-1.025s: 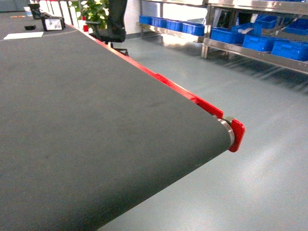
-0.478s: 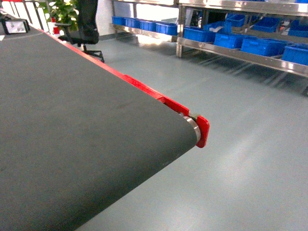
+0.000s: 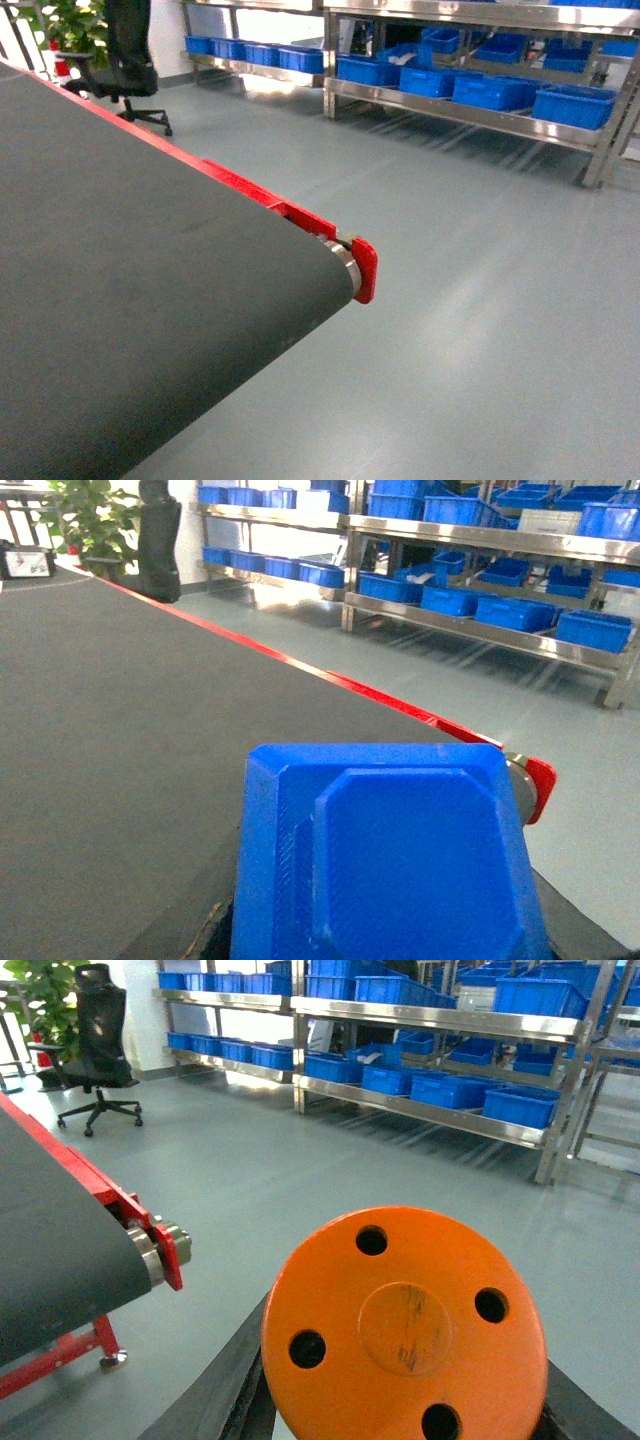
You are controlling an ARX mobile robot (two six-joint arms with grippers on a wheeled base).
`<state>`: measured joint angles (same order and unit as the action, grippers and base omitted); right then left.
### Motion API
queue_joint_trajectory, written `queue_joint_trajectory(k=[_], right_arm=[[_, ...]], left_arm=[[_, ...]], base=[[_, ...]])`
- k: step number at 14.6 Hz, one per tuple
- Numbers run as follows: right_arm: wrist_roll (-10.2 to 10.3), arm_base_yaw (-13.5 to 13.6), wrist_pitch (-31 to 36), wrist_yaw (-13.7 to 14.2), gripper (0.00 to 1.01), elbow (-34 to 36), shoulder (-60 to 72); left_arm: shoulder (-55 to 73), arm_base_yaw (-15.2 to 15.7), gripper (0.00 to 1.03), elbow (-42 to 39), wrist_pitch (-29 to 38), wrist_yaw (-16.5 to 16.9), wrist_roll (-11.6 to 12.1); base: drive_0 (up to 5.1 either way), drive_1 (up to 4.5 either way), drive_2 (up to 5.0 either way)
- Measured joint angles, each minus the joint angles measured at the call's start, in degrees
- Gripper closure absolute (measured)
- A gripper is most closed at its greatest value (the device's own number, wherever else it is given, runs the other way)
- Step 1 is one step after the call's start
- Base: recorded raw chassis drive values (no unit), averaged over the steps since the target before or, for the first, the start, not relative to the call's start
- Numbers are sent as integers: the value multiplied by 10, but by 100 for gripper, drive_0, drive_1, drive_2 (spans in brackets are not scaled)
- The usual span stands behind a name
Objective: Sort blue parts and orange caps into right shelf containers
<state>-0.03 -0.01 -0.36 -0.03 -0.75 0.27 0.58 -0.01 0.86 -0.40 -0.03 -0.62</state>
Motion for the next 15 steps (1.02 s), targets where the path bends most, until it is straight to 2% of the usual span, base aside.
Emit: queue_joint_trajectory(k=[15], right_arm=[[0, 0, 0, 0, 56, 0, 0]], left_arm=[[0, 0, 59, 0, 0, 0, 0]], base=[[-155, -155, -155]])
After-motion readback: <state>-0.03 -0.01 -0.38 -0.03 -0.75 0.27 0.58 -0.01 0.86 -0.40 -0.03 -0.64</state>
